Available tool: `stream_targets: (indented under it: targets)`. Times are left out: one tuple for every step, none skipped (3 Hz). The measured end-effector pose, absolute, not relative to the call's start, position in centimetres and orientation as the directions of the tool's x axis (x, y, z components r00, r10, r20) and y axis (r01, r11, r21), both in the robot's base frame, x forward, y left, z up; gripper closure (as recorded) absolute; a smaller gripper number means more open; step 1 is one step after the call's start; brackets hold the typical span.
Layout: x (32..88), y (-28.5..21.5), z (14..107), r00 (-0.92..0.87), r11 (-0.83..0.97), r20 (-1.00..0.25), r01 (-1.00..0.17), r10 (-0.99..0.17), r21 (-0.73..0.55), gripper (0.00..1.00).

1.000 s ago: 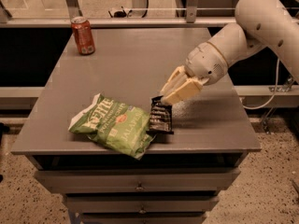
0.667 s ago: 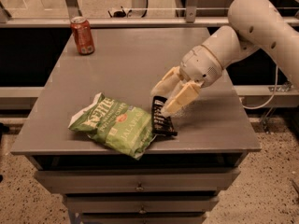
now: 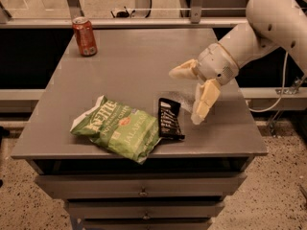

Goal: Move rxbar chocolate near green jalapeno chip bag

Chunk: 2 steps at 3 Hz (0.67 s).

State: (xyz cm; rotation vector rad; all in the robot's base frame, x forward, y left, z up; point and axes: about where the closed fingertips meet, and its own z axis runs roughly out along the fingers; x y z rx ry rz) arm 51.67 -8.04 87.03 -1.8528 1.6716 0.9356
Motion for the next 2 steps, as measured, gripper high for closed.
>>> stream_targets:
  targets:
    - [54.0, -13.3, 88.4, -0.017, -0.007, -0.736, -1.0, -0.677, 0.03, 0.0]
    - [55.6, -20.9, 91.1, -0.094, 0.194, -0.742, -0.98, -0.664, -0.05, 0.0]
